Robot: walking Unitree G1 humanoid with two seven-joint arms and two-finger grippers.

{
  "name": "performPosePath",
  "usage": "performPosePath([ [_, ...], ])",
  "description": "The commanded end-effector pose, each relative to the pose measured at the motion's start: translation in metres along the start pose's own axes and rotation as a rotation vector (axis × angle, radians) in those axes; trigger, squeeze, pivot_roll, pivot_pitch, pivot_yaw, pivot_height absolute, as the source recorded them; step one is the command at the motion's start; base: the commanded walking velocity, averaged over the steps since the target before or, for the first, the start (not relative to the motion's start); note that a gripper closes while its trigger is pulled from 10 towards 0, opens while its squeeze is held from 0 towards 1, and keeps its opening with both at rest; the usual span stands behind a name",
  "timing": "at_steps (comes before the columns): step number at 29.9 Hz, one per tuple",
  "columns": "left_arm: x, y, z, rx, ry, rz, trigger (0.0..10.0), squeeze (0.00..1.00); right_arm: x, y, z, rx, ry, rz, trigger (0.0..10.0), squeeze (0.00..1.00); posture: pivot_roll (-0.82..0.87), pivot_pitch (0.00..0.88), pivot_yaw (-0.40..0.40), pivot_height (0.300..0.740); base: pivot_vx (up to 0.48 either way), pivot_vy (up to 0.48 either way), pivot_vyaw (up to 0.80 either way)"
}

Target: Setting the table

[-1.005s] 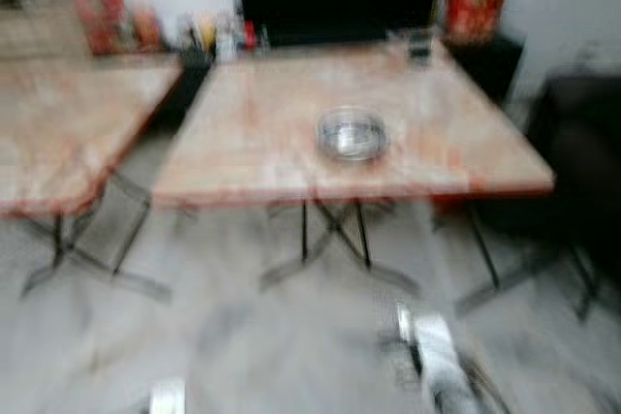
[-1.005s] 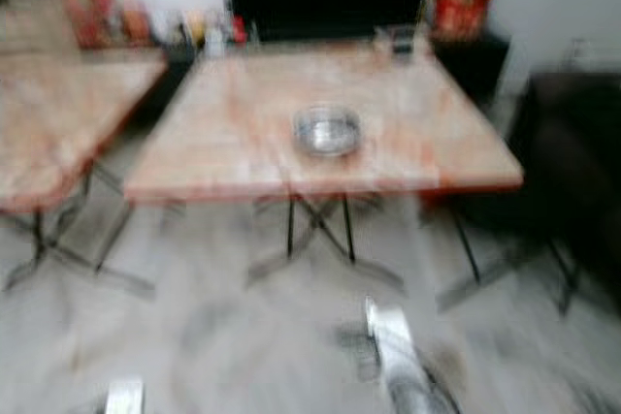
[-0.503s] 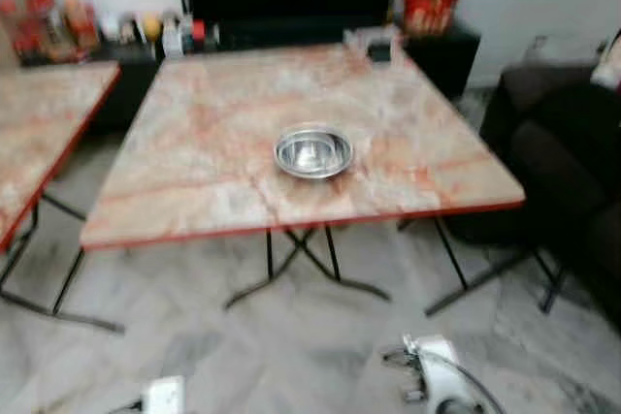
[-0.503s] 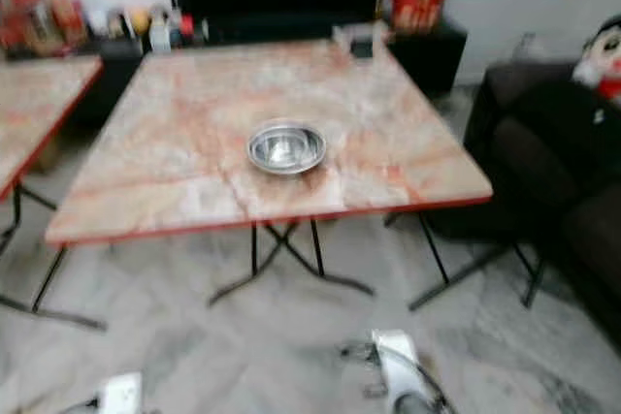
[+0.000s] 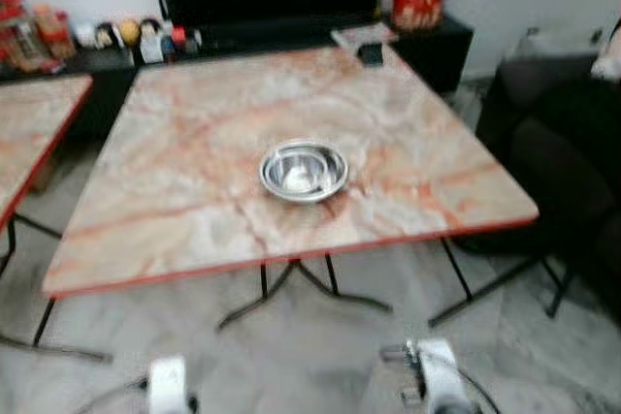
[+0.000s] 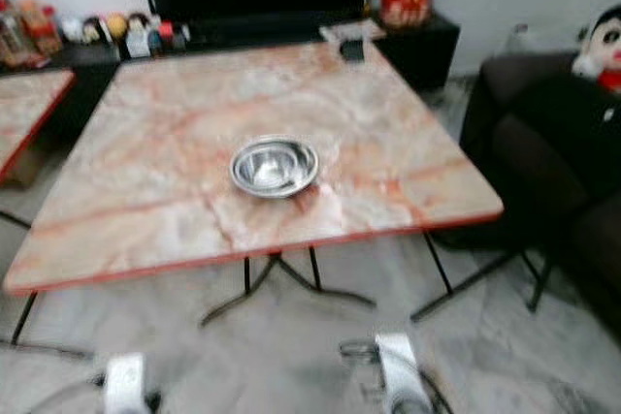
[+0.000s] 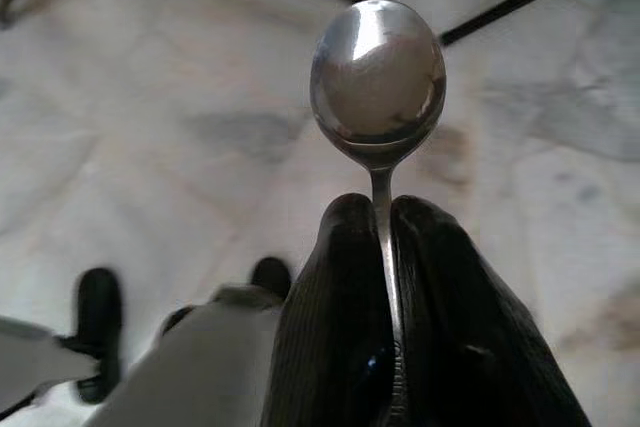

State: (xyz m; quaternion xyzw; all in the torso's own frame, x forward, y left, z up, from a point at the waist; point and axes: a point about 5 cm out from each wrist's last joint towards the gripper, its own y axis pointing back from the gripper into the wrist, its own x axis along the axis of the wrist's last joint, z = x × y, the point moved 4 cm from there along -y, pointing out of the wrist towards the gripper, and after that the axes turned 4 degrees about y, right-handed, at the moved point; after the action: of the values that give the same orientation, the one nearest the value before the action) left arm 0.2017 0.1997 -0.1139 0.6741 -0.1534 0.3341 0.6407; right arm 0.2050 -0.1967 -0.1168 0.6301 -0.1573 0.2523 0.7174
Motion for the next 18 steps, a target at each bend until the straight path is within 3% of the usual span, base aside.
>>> performPosePath([
  [1,-0.0078,0.0023,-0.0156,0.036,-0.006,-0.032,10.0,0.00,0.0054,-0.0008,-0.0117,0.030,-0.006,0.015,10.0,0.00,-0.05,0.000,0.018,0.732,0.000,0.000,0.00],
  [15,-0.0076,0.0026,-0.0170,0.049,-0.004,-0.026,10.0,0.00,0.0109,-0.0014,-0.0138,0.048,0.017,0.026,10.0,0.00,-0.04,0.000,0.010,0.732,0.000,0.000,0.00],
  [18,-0.0070,0.0025,-0.0176,0.052,-0.005,-0.024,10.0,0.00,0.0092,-0.0014,-0.0141,0.045,0.069,0.017,10.0,0.00,-0.04,0.000,0.011,0.732,0.265,0.000,0.33],
])
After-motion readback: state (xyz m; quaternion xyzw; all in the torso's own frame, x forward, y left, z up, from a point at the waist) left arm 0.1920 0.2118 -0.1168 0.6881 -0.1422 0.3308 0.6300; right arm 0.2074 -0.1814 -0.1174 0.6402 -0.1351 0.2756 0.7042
